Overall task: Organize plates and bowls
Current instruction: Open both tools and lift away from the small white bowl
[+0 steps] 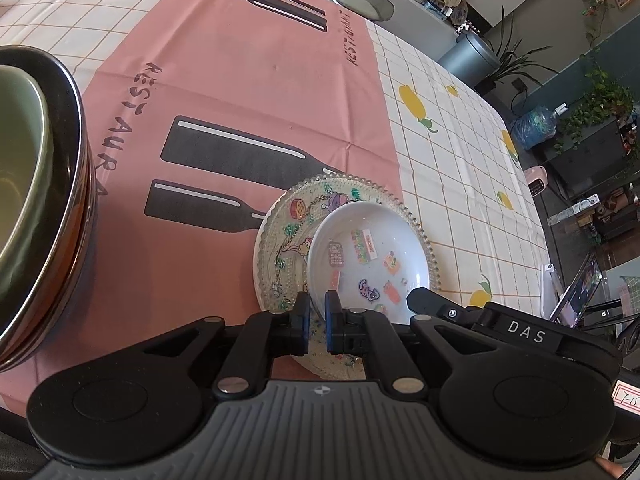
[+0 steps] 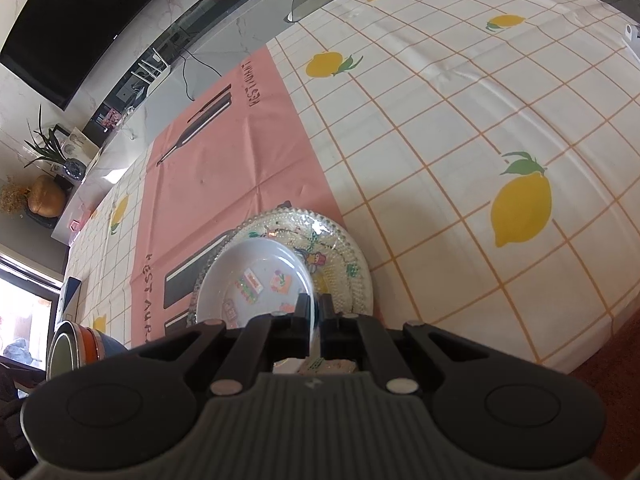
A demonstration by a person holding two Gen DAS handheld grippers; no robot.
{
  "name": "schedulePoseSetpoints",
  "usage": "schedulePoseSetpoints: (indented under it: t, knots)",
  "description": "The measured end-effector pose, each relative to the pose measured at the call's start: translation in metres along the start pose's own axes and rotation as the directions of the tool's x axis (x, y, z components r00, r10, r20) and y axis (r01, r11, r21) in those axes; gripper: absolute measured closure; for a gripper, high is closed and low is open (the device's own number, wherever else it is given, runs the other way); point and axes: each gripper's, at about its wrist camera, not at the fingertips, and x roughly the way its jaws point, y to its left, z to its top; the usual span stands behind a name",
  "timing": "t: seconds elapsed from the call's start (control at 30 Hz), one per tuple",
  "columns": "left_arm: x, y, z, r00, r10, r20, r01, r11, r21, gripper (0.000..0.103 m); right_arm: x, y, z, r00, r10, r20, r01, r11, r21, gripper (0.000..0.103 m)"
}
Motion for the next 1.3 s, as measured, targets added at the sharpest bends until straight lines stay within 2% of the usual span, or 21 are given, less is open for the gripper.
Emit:
schedulePoseSetpoints:
  t: [0.3,0.43,0.53,0.6,0.83,0.93,1.03,1.17,1.3]
  knots:
    - [0.000,-0.005,0.001,1.000,0.019,0.000,-0.019,1.000,0.025,0.092,0.001,0.000,-0.001,1.000,0.002,0.004,-0.002,1.000,-0.005,0.097]
    - [-0.001,-0.007,0.001,1.000,0.027,0.000,-0.027,0.999,0.028,0.079,-0.001,0.001,0.000,1.000,-0.004,0.015,0.004,1.000,-0.018,0.093]
    - [-0.005,-0.013,0.000,0.998,0.058,0.023,-0.060,0.996,0.063,0.064,-0.005,0.002,0.000,1.000,0.005,0.028,-0.005,1.000,-0.022,0.079]
    - [-0.009,-0.018,-0.002,0.996,0.078,0.037,-0.082,0.992,0.098,0.058,-0.009,0.006,0.000,0.999,0.000,0.038,0.002,0.999,-0.047,0.066]
    - [-0.039,-0.027,-0.004,0.992,0.090,0.089,-0.103,0.982,0.159,0.046,-0.032,0.025,-0.002,0.995,-0.022,0.096,0.038,0.985,-0.171,0.052]
    - [-0.058,-0.031,-0.003,0.988,0.087,0.125,-0.111,0.975,0.190,0.043,-0.040,0.036,-0.002,0.993,-0.016,0.115,0.040,0.977,-0.211,0.041]
    - [-0.079,-0.030,0.001,0.978,0.106,0.180,-0.144,0.967,0.210,0.040,-0.048,0.051,-0.004,0.991,0.009,0.132,0.025,0.966,-0.258,0.037]
    - [-0.106,-0.021,0.009,0.955,0.155,0.252,-0.212,0.952,0.220,0.034,-0.057,0.077,-0.010,0.986,0.027,0.162,0.030,0.941,-0.338,0.026]
    - [-0.134,-0.006,0.015,0.912,0.220,0.346,-0.301,0.932,0.202,0.026,-0.065,0.107,-0.017,0.975,0.026,0.221,0.067,0.914,-0.400,0.008]
